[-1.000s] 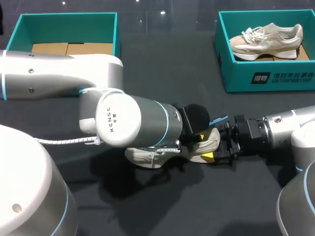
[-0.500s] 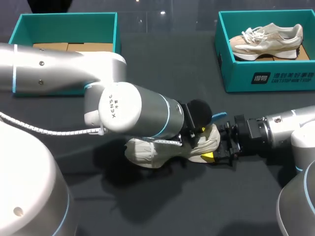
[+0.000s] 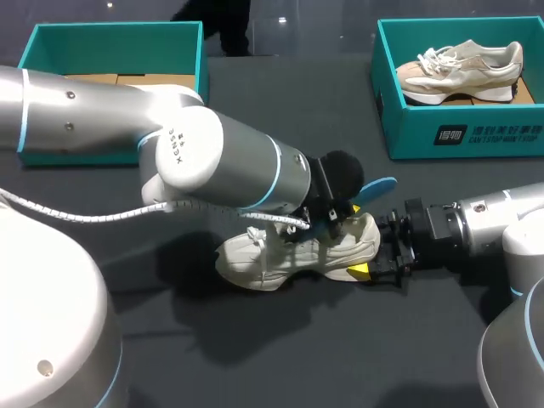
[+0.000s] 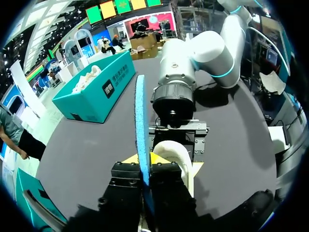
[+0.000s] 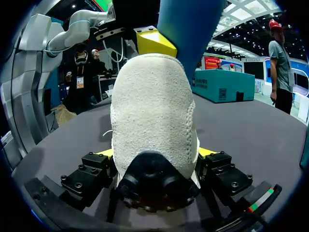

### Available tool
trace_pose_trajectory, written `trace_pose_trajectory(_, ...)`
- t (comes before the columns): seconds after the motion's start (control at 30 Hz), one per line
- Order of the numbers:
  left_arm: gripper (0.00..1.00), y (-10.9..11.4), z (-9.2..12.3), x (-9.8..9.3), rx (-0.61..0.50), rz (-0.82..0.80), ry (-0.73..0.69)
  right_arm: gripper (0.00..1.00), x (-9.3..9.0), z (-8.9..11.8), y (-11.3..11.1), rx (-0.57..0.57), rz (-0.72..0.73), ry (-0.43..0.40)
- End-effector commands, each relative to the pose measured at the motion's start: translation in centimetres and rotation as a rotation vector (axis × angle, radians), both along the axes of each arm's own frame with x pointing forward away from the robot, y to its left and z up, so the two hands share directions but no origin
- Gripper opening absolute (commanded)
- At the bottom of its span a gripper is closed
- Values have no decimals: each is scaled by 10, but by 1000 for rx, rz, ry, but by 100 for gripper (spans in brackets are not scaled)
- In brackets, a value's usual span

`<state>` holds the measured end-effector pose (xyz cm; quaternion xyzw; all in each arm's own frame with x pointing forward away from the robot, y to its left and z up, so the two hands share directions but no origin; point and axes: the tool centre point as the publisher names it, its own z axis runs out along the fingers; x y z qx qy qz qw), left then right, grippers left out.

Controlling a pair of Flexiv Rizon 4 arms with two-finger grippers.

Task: Take the shoe out of the shoebox, open the shoe tongue, remove and reinsert the insole, then place the shoe into the shoebox

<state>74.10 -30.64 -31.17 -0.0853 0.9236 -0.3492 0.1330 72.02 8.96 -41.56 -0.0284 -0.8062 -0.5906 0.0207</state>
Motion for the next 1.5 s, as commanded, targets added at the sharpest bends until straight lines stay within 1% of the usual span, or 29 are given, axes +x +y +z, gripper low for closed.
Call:
trace_pose_trajectory(0.03,0,-2,14,3,-5,-43,59,0,-2,-1,1,-3,0,0)
trace_pose_trajectory(0.17,0,-10,29,1,-16,-98,145,0,-2,-1,1,-3,0,0)
trace_pose_trajectory(0.4,0,-27,55,-9,7,-189,271,0,-2,-1,1,-3,0,0)
trace_pose_trajectory(0.67,0,-36,89,-20,-21,-270,363,0,-2,-1,1,-3,0,0)
trace_pose_trajectory(0.9,0,-33,123,-29,-81,-343,408,0,-2,-1,1,-3,0,0)
trace_pose_trajectory(1.07,0,-26,147,-40,-154,-366,387,0,-2,-1,1,-3,0,0)
trace_pose_trajectory(1.17,0,-16,168,-48,-225,-392,401,0,-2,-1,1,-3,0,0)
trace_pose_trajectory(1.27,0,-3,195,-53,-306,-407,398,0,-2,-1,1,-3,0,0)
trace_pose_trajectory(1.5,0,-3,195,-53,-306,-407,398,0,-2,-1,1,-3,0,0)
